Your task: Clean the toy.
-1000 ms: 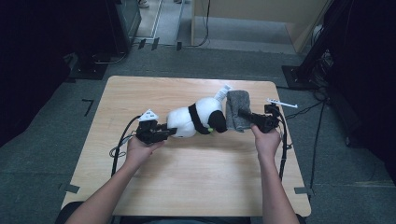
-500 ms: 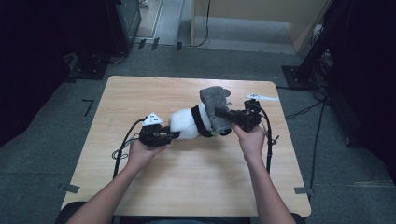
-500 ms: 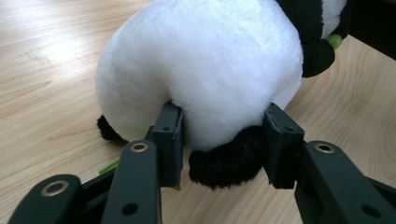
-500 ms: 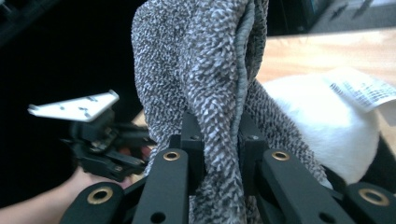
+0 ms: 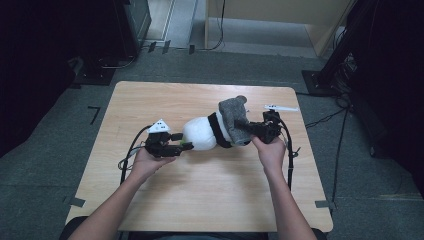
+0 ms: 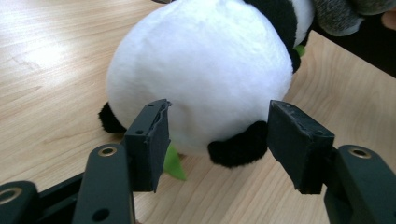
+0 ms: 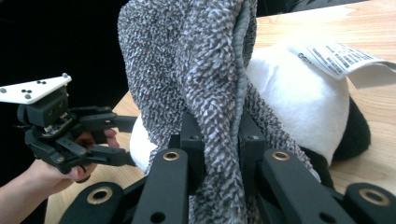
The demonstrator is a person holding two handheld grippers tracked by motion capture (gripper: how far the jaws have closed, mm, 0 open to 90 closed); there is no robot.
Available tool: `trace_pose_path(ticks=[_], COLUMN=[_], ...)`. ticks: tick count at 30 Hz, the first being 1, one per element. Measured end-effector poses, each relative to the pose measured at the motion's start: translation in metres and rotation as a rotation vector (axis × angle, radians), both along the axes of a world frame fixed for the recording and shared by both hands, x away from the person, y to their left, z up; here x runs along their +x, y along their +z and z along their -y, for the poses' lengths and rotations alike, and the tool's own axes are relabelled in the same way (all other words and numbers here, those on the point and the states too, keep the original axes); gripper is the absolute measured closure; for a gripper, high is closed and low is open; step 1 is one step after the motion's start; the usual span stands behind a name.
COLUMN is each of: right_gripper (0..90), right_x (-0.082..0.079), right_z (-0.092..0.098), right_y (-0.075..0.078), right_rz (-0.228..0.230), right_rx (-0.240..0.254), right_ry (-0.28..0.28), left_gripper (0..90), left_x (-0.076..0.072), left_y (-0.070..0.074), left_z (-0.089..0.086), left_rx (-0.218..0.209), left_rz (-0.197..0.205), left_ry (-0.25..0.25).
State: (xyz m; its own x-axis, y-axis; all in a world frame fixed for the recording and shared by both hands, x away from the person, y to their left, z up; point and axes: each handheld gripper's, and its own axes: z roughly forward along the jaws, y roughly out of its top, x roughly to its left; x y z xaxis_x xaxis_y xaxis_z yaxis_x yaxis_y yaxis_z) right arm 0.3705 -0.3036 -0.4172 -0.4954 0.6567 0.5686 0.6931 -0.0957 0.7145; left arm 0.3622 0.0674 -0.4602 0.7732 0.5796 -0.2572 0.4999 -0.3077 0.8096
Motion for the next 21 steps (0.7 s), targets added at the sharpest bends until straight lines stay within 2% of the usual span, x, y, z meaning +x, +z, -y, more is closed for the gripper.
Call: trace_pose_path(ticks=[5,7,11,13,15,16,18,21], right_gripper=[78.2,78.2,78.2,78.2,78.2,78.2,78.2,78.2], right_x=[0.0,0.0,-0.002,-0.003,-0.004,-0.004,-0.002,0.002], right_z=[0.009,0.014,0.024,0.029,0.034,0.036,0.039,0.042], right_y=[-0.002,-0.005,-0.012,-0.015,-0.019,-0.021,-0.026,-0.031], right_rz=[-0.004,-0.012,-0.038,-0.05,-0.063,-0.07,-0.083,-0.094], right_rx=[-0.031,-0.025,-0.025,-0.036,-0.052,-0.055,-0.059,-0.032], right_ry=[-0.015,-0.023,-0.049,-0.066,-0.082,-0.088,-0.094,-0.088], left_gripper=[38.4,37.6,36.7,36.5,36.7,36.8,36.8,35.7], left_x=[0.009,0.015,0.027,0.033,0.04,0.042,0.047,0.051], left_y=[0.002,0.003,0.002,0.001,0.002,0.002,0.003,0.001], left_z=[-0.013,-0.015,-0.011,-0.009,-0.007,-0.006,-0.002,0.004], left_rx=[-0.014,-0.028,0.0,0.019,0.0,-0.015,-0.015,-0.008], left_rz=[-0.017,-0.031,-0.033,-0.03,-0.045,-0.052,-0.061,-0.046], left_ry=[0.004,-0.021,-0.059,-0.059,-0.067,-0.082,-0.12,-0.173])
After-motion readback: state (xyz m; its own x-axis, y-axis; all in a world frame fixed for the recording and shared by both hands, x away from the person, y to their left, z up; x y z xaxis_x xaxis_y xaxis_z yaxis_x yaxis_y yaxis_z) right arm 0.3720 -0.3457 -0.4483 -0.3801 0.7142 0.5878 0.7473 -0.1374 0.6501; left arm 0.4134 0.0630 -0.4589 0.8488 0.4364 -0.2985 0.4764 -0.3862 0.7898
